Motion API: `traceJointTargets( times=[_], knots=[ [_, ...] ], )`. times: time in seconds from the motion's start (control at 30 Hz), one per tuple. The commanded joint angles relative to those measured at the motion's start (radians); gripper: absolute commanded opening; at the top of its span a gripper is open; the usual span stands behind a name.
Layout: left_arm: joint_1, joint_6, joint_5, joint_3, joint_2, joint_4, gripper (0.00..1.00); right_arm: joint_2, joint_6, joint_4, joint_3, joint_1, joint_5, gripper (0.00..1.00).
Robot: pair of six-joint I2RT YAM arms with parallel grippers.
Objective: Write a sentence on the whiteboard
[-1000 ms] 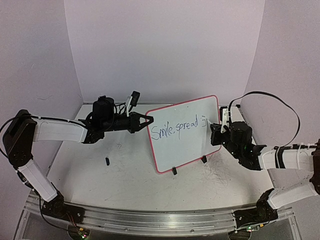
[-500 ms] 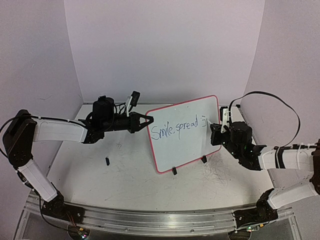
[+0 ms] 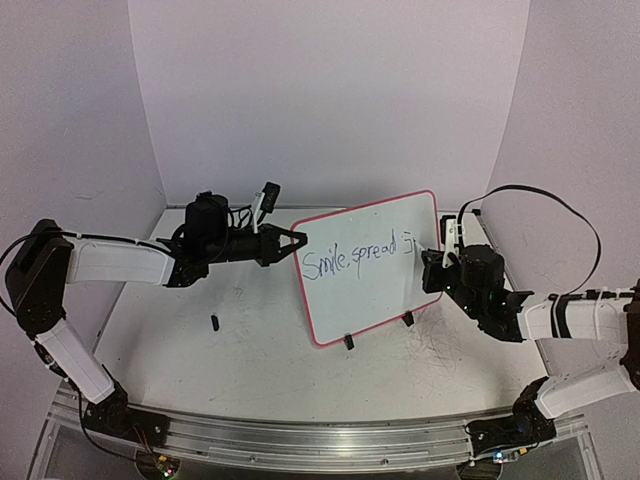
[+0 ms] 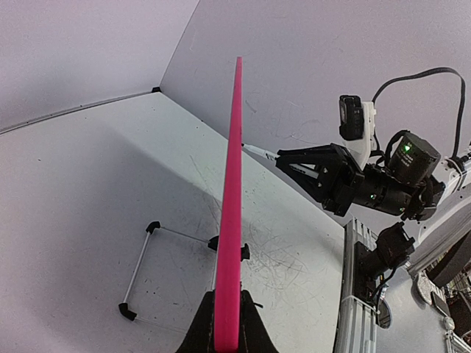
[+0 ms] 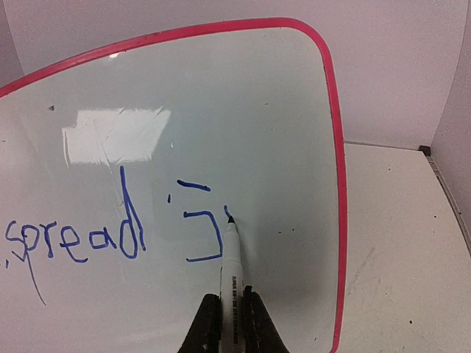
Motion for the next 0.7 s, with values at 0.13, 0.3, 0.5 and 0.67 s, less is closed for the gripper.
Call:
traceJointTargets(
  times=[0.13, 0.3, 0.5, 0.67],
  knots=[
    [-0.015, 0.083, 0.017, -0.008, -0.017, -0.093, 0.0, 0.0, 0.016, -0.001, 0.007, -0.01, 0.043, 0.0],
    [-0.016, 0.083, 0.018, -0.009, -0.018, -0.093, 0.0, 0.025, 0.017, 0.027, 0.034, -0.016, 0.061, 0.0],
    [-0.016, 0.084, 0.017, -0.008, -0.018, -0.093, 0.0, 0.052, 0.004, 0.067, 0.05, -0.018, 0.058, 0.0],
    [-0.016, 0.083, 0.021, -0.007, -0.014, -0.093, 0.0, 0.057, -0.019, 0.104, 0.052, -0.018, 0.038, 0.0]
  ],
)
